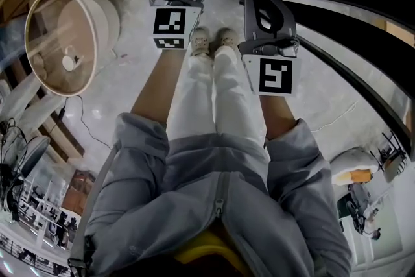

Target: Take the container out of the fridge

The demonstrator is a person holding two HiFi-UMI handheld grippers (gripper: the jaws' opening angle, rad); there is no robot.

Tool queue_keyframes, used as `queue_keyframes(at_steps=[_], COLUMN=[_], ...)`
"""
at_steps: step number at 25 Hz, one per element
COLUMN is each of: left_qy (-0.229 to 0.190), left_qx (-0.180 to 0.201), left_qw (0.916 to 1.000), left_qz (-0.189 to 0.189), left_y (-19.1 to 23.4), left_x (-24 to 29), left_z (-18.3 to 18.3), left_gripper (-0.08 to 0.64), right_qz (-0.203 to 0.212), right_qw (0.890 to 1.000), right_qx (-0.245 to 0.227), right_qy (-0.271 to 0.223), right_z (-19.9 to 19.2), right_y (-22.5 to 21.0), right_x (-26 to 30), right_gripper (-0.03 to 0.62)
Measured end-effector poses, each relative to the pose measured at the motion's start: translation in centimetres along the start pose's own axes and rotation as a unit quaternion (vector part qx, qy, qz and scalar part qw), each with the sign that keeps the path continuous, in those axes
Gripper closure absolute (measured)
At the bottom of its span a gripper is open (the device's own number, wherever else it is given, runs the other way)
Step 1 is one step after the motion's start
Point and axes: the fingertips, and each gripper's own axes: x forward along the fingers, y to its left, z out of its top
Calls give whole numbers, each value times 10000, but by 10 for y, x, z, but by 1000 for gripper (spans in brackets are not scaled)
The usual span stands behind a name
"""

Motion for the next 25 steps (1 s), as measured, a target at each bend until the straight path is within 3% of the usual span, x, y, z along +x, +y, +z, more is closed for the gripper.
queue_keyframes(at_steps=[17,25], left_qy=[690,1027], left_qx=[-622,-328], left_qw=[9952,9938], left_qz=[297,277], left_y=[23,23], left_x=[62,79], left_z=[-53,-64], left_gripper=[95,91], right_qz=[-8,-108], right_qw=[9997,9996], right_qx=[185,241], right_qy=[127,104], right_z=[-16,-11], right_y=[6,-2], right_x=[17,15], right_gripper=[592,592])
